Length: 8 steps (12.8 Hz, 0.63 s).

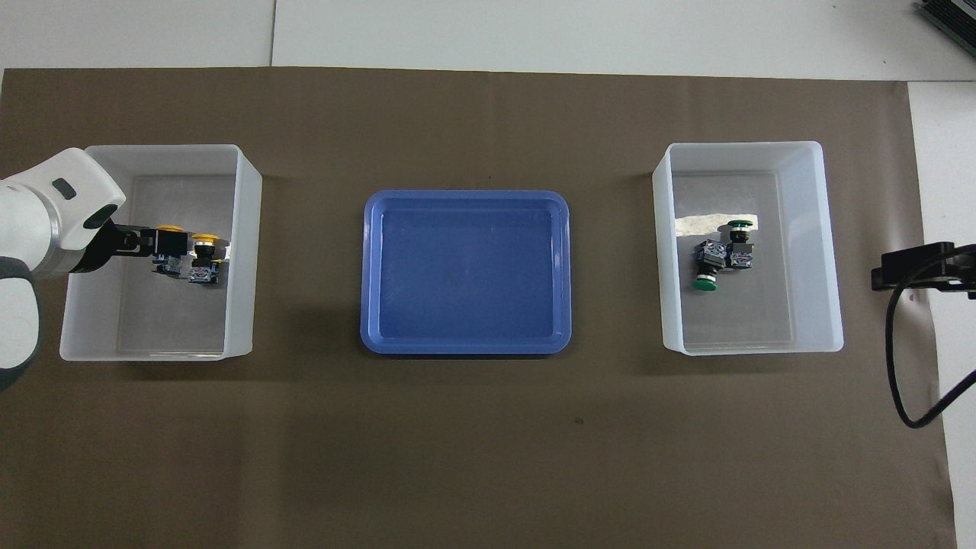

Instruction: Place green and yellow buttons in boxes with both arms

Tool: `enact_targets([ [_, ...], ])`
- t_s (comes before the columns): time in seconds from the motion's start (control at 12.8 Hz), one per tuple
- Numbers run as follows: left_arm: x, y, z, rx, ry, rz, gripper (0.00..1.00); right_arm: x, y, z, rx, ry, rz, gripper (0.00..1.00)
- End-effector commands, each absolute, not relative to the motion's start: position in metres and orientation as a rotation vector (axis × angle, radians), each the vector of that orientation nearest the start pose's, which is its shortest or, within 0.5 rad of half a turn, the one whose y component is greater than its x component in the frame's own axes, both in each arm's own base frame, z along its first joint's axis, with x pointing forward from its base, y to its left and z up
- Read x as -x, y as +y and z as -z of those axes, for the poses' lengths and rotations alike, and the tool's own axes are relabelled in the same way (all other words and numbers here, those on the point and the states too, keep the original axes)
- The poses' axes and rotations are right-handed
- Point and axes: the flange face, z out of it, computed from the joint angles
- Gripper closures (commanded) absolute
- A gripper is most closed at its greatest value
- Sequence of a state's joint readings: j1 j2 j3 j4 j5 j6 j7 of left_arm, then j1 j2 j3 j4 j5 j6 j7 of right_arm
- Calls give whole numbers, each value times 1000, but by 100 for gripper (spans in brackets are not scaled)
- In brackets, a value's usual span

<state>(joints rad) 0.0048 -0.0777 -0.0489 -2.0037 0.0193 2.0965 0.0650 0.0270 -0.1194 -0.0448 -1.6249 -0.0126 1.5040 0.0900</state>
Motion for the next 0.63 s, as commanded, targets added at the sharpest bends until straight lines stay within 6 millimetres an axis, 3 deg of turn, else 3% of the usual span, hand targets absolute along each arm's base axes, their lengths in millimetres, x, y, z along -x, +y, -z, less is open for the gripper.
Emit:
enact_targets([
  [0.0,-553,-36,-564,3092,225,207,0,-504,-11,-658,3124,191,-3,0],
  [0.24,-552,-38,-606,3098,228,184,0,-504,-11,-658,3124,191,-3,0],
  [0.55,-542,-47,-633,3101,254,106,0,-503,-11,-658,3125,191,-6,0],
])
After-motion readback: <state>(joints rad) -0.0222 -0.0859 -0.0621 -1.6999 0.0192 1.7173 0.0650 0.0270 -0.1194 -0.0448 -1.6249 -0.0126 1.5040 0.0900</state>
